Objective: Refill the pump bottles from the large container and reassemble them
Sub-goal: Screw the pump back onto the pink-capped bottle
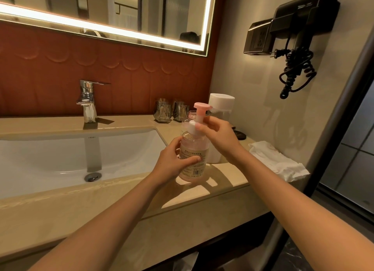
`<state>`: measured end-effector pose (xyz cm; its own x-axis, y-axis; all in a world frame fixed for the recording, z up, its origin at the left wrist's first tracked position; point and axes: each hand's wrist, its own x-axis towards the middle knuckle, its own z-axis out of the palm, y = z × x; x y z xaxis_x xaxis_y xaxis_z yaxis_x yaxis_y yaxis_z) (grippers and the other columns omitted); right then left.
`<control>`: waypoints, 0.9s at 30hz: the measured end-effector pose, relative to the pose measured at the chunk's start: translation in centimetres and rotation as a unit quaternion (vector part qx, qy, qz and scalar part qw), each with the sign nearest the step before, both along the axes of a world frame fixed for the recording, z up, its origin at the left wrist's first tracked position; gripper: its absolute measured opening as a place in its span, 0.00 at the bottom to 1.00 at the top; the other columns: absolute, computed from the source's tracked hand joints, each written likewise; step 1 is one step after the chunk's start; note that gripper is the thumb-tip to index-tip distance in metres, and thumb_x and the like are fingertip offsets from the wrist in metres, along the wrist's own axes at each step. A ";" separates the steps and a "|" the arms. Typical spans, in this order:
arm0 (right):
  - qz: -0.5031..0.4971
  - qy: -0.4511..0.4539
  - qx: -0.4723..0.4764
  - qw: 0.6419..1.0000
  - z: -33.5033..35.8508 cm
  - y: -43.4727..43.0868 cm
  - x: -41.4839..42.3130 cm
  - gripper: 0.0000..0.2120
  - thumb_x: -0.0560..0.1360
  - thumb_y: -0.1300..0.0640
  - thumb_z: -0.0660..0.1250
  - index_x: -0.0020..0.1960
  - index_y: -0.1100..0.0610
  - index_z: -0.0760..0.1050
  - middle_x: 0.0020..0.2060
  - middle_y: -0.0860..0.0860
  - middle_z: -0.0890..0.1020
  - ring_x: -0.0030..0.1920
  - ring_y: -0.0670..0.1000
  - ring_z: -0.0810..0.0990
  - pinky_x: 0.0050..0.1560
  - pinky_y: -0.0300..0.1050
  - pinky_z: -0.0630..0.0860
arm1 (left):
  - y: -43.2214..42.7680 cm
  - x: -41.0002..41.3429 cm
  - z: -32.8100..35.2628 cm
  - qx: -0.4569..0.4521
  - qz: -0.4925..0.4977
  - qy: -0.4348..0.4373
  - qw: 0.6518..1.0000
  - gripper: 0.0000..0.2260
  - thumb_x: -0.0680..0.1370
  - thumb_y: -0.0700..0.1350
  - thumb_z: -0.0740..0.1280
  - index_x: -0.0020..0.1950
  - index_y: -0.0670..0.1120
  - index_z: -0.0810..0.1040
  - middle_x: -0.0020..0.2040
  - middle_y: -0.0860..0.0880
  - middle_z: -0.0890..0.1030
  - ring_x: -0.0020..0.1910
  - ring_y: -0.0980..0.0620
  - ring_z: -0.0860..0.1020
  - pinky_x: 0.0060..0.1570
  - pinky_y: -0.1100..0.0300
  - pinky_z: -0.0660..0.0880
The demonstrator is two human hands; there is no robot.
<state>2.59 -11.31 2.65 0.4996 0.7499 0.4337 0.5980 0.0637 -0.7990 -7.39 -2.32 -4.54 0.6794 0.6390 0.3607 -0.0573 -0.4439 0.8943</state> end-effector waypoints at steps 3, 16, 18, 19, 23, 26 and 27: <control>-0.053 -0.064 0.015 0.996 -0.2 0.3 0.0 0.19 0.72 0.50 0.69 0.60 0.57 0.73 0.54 0.49 0.78 0.53 0.47 0.75 0.52 0.43 0.73 | 0.1 -0.1 0.0 0.000 -0.003 -0.001 1.000 0.30 0.70 0.46 0.73 0.69 0.51 0.65 0.66 0.50 0.73 0.63 0.51 0.71 0.53 0.62 0.70; -0.057 -0.076 -0.010 0.995 -0.1 0.5 0.0 0.26 0.69 0.50 0.73 0.62 0.56 0.67 0.54 0.47 0.73 0.53 0.46 0.71 0.48 0.36 0.71 | 0.2 0.0 -0.1 0.001 -0.004 0.001 1.000 0.30 0.71 0.44 0.73 0.69 0.50 0.65 0.66 0.50 0.73 0.64 0.50 0.71 0.56 0.59 0.71; -0.048 -0.059 -0.021 0.997 0.2 0.8 -0.2 0.28 0.70 0.48 0.71 0.65 0.55 0.64 0.59 0.50 0.72 0.56 0.47 0.71 0.49 0.39 0.70 | 0.2 0.0 -0.1 -0.001 -0.003 0.004 1.000 0.29 0.71 0.42 0.72 0.70 0.50 0.65 0.66 0.50 0.72 0.65 0.50 0.71 0.57 0.57 0.71; -0.029 -0.038 -0.026 0.999 0.4 0.8 -0.2 0.29 0.72 0.48 0.69 0.68 0.54 0.62 0.63 0.51 0.72 0.59 0.49 0.71 0.52 0.41 0.70 | 0.2 0.0 -0.1 -0.001 -0.003 0.005 1.000 0.29 0.72 0.42 0.72 0.70 0.50 0.64 0.67 0.49 0.72 0.65 0.50 0.71 0.58 0.56 0.71; 0.047 0.009 -0.046 0.998 0.4 0.0 0.5 0.25 0.75 0.52 0.66 0.71 0.54 0.65 0.67 0.51 0.72 0.66 0.52 0.70 0.64 0.50 0.68 | 0.2 0.0 -0.1 0.000 -0.002 0.001 1.000 0.30 0.71 0.45 0.73 0.69 0.51 0.65 0.66 0.51 0.73 0.64 0.51 0.71 0.55 0.59 0.71; 0.006 -0.027 -0.014 1.000 0.0 0.0 0.6 0.22 0.73 0.52 0.69 0.65 0.56 0.71 0.62 0.51 0.76 0.61 0.51 0.74 0.60 0.48 0.72 | 0.2 0.0 -0.1 -0.005 -0.007 0.000 1.000 0.31 0.70 0.46 0.74 0.70 0.51 0.65 0.66 0.51 0.72 0.64 0.51 0.71 0.55 0.59 0.71; -0.022 -0.052 -0.007 0.998 0.0 0.2 0.5 0.21 0.71 0.51 0.71 0.61 0.56 0.72 0.59 0.51 0.77 0.58 0.50 0.74 0.56 0.44 0.72 | 0.2 0.0 -0.1 -0.005 -0.007 0.000 1.000 0.31 0.70 0.46 0.74 0.70 0.51 0.65 0.66 0.50 0.72 0.64 0.51 0.71 0.55 0.59 0.71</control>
<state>3.06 -11.06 2.64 0.4858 0.7345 0.4737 0.6795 0.0235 -0.7333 -7.40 -2.17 -4.62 0.6882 0.6331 0.3544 -0.0644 -0.4332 0.8990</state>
